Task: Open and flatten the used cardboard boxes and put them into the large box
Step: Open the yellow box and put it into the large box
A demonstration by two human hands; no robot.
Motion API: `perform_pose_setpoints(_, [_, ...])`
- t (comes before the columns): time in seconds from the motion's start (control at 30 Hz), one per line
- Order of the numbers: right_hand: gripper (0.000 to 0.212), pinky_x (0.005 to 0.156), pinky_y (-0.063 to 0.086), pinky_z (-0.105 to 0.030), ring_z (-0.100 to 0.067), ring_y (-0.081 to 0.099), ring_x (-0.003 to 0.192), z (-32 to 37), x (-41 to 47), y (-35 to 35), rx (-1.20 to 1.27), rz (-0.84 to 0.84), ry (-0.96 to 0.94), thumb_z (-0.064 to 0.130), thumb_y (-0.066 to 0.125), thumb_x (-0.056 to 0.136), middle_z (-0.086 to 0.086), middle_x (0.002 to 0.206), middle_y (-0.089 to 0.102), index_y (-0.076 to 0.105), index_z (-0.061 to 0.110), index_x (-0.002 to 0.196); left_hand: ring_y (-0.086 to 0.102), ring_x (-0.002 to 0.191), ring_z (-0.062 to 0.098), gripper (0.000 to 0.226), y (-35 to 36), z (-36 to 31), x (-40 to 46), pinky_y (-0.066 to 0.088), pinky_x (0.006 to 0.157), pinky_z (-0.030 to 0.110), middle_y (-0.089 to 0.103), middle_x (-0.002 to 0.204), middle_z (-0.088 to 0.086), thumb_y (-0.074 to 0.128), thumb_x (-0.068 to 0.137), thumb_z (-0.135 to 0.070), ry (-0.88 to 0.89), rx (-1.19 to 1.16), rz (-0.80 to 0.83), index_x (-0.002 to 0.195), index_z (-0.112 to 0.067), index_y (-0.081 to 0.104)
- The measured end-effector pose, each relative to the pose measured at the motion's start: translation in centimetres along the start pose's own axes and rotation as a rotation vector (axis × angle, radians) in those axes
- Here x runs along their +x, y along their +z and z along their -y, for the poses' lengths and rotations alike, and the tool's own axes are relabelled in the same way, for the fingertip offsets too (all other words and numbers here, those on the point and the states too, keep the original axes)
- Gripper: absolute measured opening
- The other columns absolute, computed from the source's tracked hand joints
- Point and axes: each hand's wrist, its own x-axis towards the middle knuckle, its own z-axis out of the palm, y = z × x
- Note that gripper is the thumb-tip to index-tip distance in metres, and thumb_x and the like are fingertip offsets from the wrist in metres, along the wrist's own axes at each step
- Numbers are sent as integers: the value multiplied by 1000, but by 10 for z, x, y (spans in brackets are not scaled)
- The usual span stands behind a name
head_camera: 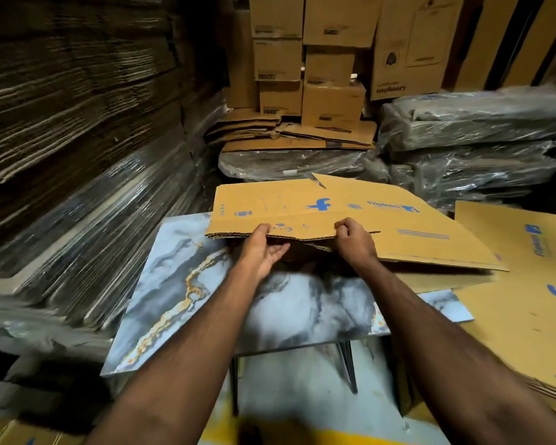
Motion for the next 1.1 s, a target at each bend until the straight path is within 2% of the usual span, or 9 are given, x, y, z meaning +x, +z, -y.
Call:
perform_pose_setpoints(0.1, [38,74,41,-34,-34,61,100,0,-15,-4,-164,118,-53,38,39,104,-13,107,69,65,11,107,52,109,40,21,1,0,-4,57,78,41,39,138,35,50,97,-13,-4,35,-53,118,-7,46])
perform_pose_setpoints(0.2, [40,80,49,-36,-35,62,105,18,-29,-13,-373,87,-206,43,44,100,-13,110,70,69,15,114,57,95,37,19,6,4,-12,55,70,39,51,128,29,51,97,-13,12,82,-49,115,-8,48])
perform_pose_setpoints(0.3, [58,100,44,-42,-34,47,128,44,-34,-15,-594,221,-371,38,57,92,-15,136,51,44,20,146,58,78,27,12,13,6,-17,56,62,34,59,109,18,50,97,-18,61,140,-13,107,-12,55])
perform_pose_setpoints(0.4, [84,107,34,-53,-35,29,141,60,-38,3,-806,379,-346,40,67,86,-15,157,23,21,24,154,56,80,25,7,14,-2,-23,55,72,34,58,97,12,50,97,-19,89,206,42,95,-16,57])
perform_pose_setpoints(0.5, [59,96,47,-49,-34,49,127,63,-39,25,-738,192,-388,23,58,93,-10,146,46,35,26,148,58,89,22,8,-2,-21,-32,52,79,34,60,103,8,53,97,-24,113,277,152,94,-21,59])
perform_pose_setpoints(0.63, [56,92,51,-42,-32,60,117,67,-42,35,-580,20,-430,2,53,86,-6,132,63,54,21,139,54,124,29,68,-49,-78,-38,42,95,50,58,136,6,61,82,-64,149,167,362,134,-22,53])
perform_pose_setpoints(0.73, [54,92,51,-40,-32,62,114,76,-46,38,-527,51,-505,1,57,85,-12,125,68,59,17,136,59,116,37,74,-82,-121,-33,38,103,57,67,124,17,36,89,-75,98,101,295,122,-14,63])
perform_pose_setpoints(0.87, [51,65,57,-38,-36,72,82,96,-66,37,-490,-15,-921,-9,71,68,-18,101,74,69,5,117,63,95,37,70,-120,-143,-12,50,86,48,74,87,21,31,95,-68,-16,38,111,105,-10,68])
perform_pose_setpoints(1.1, [43,90,56,-46,-37,67,108,76,-60,20,-557,-3,-959,-4,66,82,-16,113,72,65,11,122,73,66,29,28,-146,-140,21,60,80,45,74,80,19,41,100,-6,-35,137,31,124,-3,55])
